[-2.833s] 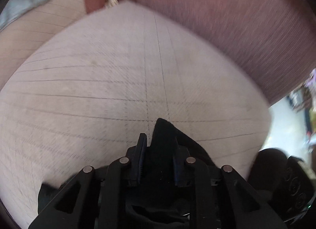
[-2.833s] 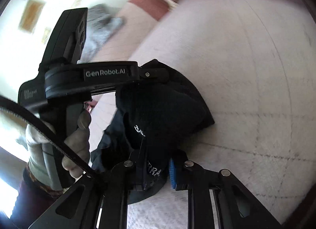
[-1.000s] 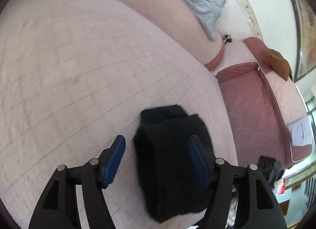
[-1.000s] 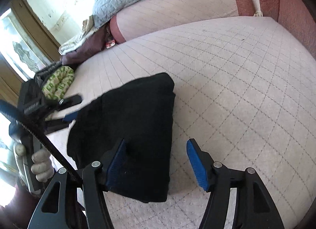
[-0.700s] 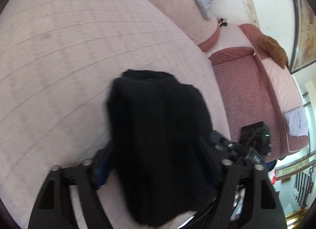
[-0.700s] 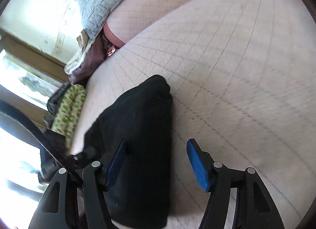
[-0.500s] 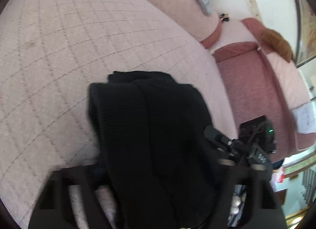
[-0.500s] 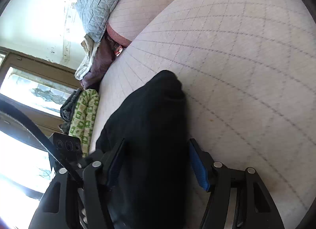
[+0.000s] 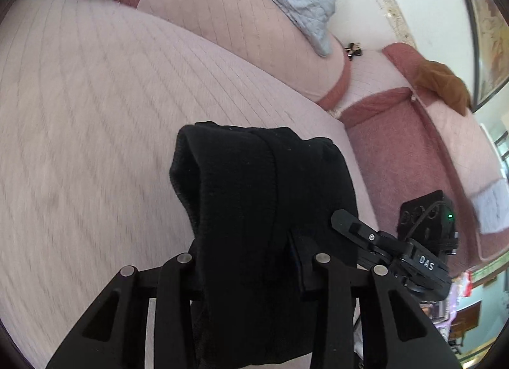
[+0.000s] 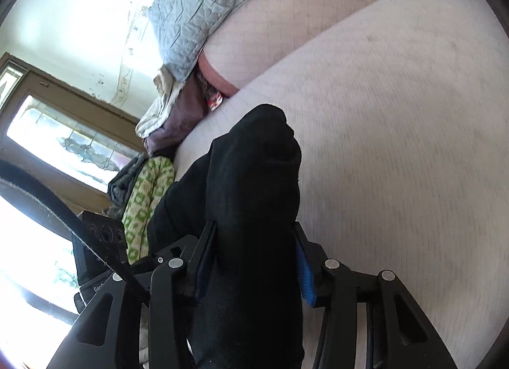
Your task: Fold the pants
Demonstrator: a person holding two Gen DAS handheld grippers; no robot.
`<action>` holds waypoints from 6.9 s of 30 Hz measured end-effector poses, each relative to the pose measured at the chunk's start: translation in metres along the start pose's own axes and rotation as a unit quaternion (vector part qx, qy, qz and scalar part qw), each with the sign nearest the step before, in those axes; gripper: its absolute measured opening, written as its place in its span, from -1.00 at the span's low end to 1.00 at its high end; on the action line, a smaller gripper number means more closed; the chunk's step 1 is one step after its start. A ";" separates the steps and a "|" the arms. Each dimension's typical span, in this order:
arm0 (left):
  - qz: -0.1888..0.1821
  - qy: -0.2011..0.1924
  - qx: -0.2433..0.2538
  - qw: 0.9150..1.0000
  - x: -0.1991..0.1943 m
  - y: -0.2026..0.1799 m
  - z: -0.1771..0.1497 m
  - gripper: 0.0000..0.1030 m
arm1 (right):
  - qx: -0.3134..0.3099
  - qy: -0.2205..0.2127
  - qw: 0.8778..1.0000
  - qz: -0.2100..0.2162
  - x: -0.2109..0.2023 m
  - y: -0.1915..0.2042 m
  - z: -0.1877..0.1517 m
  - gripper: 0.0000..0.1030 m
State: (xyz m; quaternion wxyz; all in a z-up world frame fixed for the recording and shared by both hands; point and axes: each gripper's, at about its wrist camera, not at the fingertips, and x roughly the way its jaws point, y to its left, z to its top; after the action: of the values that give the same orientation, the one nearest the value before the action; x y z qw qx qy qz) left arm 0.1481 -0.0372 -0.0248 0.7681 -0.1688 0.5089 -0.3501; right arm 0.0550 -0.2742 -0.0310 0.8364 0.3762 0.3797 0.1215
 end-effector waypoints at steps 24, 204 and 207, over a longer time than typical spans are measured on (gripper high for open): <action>0.022 0.026 -0.037 0.999 0.054 0.051 0.081 -0.14 | 0.007 -0.012 0.992 -0.127 0.059 -0.064 0.090 0.38; 0.101 0.050 0.077 0.991 0.043 -0.082 -0.139 0.60 | -0.031 -0.257 0.962 -0.086 -0.219 0.036 -0.090 0.37; 0.095 0.065 0.109 0.987 0.047 -0.107 -0.161 0.60 | -0.055 -0.305 0.950 -0.046 -0.239 0.056 -0.103 0.37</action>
State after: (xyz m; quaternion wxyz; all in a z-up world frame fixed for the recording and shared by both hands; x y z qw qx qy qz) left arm -0.0244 -0.1295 -0.0587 0.7772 -0.0120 0.5300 -0.3390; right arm -0.1783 -0.2976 0.0955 0.9363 0.3310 0.1160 -0.0171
